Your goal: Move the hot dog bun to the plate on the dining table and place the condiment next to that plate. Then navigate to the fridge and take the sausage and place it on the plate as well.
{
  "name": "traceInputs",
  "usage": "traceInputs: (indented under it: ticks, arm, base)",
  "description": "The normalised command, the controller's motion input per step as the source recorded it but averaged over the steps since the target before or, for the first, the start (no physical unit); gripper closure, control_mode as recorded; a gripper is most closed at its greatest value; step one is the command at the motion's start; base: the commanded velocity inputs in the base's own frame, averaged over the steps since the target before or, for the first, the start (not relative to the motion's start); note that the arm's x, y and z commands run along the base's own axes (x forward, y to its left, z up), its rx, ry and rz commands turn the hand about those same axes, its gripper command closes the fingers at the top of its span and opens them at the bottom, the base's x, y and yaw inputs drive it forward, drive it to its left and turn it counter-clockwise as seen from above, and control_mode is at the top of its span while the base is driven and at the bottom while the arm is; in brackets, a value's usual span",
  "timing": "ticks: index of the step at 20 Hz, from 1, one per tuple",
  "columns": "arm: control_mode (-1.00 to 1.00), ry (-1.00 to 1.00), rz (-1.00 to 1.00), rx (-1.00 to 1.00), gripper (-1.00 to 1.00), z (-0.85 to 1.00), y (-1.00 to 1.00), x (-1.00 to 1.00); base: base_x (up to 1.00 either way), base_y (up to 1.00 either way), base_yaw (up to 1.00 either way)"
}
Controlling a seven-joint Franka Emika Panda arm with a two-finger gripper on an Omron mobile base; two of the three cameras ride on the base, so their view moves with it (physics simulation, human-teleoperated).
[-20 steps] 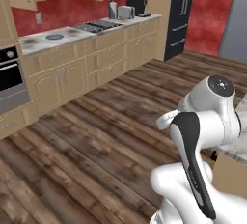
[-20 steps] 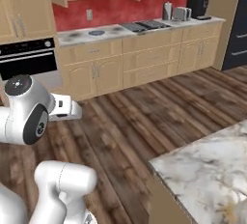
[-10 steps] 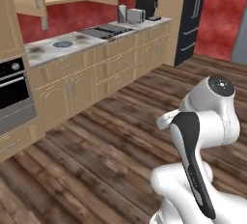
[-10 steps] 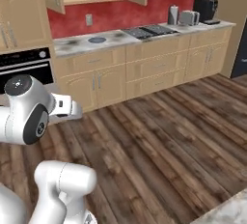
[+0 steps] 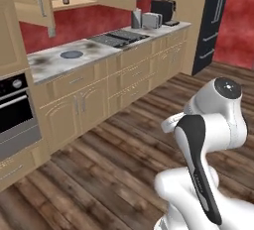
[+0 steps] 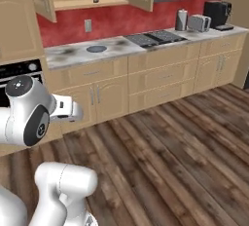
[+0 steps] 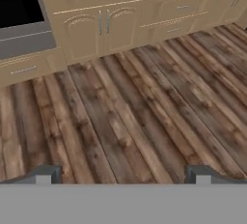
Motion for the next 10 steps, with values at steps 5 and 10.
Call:
traceInputs:
  ticks: [5, 10]
  arm:
    - [1.0, 0.0, 0.0, 0.0, -1.0, 0.0, 0.0, 0.0]
    - [1.0, 0.0, 0.0, 0.0, -1.0, 0.0, 0.0, 0.0]
  base:
    - [1.0, 0.0, 0.11]
    - [1.0, -0.04, 0.15]
